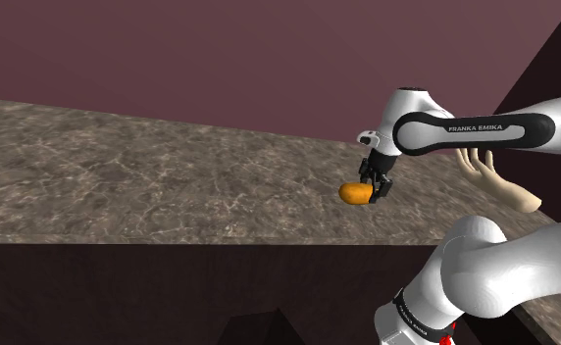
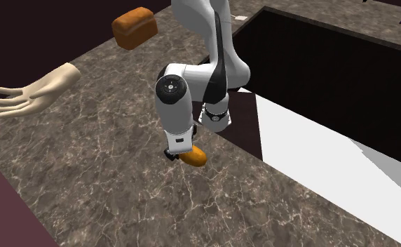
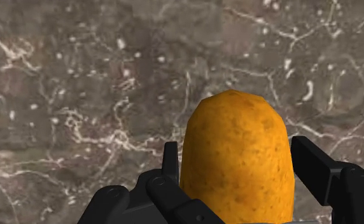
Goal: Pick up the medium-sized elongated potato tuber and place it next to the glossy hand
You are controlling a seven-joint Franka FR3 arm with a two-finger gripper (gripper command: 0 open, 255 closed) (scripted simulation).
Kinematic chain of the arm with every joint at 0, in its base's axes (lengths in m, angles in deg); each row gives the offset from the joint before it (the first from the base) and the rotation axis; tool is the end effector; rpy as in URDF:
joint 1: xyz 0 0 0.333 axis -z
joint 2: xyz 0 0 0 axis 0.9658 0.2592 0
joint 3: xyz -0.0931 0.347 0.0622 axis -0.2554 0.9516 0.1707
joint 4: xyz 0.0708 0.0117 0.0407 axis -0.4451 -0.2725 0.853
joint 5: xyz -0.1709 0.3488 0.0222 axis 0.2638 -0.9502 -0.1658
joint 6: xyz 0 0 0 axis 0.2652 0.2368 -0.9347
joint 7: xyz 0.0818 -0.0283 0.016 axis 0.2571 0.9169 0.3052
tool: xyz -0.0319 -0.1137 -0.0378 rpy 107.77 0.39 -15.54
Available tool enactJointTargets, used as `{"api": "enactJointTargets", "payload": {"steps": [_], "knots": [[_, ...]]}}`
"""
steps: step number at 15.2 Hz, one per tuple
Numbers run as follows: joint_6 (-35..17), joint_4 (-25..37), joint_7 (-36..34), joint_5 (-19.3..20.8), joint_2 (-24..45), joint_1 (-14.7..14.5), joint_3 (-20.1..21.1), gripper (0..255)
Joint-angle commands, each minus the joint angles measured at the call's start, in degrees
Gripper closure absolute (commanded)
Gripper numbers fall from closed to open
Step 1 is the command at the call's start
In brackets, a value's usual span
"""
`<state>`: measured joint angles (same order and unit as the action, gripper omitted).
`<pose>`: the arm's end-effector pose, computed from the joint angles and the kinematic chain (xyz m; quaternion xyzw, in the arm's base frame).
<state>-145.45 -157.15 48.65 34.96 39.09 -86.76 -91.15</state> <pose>0.2763 -0.1259 0.4138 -0.8709 -0.4903 0.0318 0.0118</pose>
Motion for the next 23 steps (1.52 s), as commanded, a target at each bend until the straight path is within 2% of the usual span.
{"api": "enactJointTargets", "payload": {"steps": [1, 8, 23], "knots": [[-0.01, -0.02, 0.00, -0.01, 0.03, -0.01, -0.01, 255], [-0.01, -0.04, 0.00, 0.00, 0.01, -0.01, 0.00, 255], [12.82, 9.07, 0.61, -3.36, -3.73, -0.72, 4.23, 255]]}}
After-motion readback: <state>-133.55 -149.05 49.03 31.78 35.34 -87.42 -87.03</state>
